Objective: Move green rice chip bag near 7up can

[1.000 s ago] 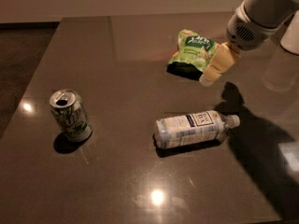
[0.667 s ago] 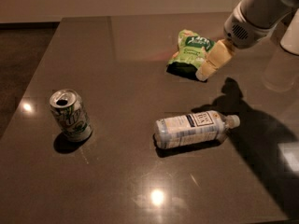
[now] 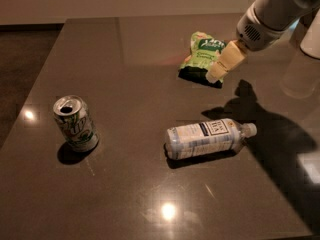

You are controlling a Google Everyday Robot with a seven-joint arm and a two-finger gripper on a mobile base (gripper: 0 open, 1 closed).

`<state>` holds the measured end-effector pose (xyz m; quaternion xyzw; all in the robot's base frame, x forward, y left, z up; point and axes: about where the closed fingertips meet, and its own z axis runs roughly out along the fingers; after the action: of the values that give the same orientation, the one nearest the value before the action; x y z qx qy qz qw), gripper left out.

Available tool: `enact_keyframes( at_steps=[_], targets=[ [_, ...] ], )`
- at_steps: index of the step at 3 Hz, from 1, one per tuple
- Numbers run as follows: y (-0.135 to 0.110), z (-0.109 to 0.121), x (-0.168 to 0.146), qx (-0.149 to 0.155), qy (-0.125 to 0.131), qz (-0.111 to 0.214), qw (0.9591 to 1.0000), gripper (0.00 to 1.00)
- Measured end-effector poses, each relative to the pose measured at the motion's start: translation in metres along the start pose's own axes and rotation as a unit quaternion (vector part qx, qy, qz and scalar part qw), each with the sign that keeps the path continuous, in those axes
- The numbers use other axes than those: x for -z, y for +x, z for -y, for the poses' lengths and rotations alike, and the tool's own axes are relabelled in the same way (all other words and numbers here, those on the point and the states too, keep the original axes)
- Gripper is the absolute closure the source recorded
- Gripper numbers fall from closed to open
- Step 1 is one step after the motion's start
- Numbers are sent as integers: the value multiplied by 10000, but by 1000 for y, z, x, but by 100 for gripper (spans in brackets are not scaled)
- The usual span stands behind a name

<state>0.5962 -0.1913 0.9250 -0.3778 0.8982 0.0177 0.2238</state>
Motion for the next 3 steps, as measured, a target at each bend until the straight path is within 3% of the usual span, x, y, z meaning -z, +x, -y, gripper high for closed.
enact_keyframes(
  at_steps=[3],
  targets=[
    [-26, 27, -43, -711, -6, 296, 9970, 0]
  ],
)
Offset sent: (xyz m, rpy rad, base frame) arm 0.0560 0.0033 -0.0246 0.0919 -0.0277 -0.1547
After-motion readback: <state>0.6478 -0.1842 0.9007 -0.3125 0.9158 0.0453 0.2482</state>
